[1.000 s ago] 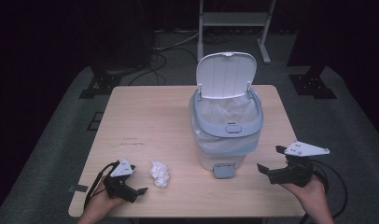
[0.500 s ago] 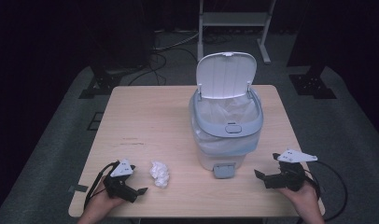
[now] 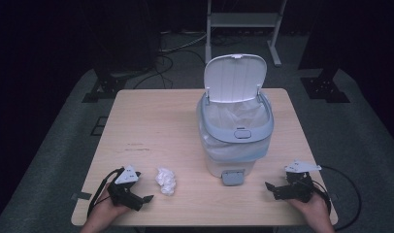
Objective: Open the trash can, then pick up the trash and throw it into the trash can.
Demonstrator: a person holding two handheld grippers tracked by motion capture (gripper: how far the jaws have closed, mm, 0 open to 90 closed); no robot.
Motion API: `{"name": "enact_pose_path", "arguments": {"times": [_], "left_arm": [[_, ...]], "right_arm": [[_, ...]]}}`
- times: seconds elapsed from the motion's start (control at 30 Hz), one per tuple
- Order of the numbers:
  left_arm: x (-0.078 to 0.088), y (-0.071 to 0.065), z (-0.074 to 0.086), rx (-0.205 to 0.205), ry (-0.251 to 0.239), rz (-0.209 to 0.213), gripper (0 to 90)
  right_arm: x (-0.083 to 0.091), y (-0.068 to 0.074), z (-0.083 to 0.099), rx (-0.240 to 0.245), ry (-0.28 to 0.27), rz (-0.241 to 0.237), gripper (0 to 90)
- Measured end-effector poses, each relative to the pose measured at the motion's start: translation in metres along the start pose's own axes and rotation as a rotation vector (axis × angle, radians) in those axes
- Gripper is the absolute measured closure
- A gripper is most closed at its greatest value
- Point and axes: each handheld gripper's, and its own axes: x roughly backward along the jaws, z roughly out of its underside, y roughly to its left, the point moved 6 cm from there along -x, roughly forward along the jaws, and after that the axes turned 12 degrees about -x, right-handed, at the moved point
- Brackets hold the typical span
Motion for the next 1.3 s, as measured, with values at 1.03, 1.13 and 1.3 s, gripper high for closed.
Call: {"name": "enact_pose_path", "arguments": {"times": [1.03,1.13,1.3], "left_arm": [[0.006,-0.006,-0.029,0.029,-0.061,0.022,0.0],[0.006,-0.007,-0.035,0.031,-0.081,0.031,0.0],[0.003,-0.007,-0.044,0.029,-0.097,0.040,0.0]], "right_arm": [[-0.009,-0.008,0.008,-0.020,0.021,0.005,1.2],[-0.009,-0.008,0.008,-0.020,0.021,0.006,1.2],[-0.009,-0.008,0.008,-0.020,0.021,0.006,1.2]]}}
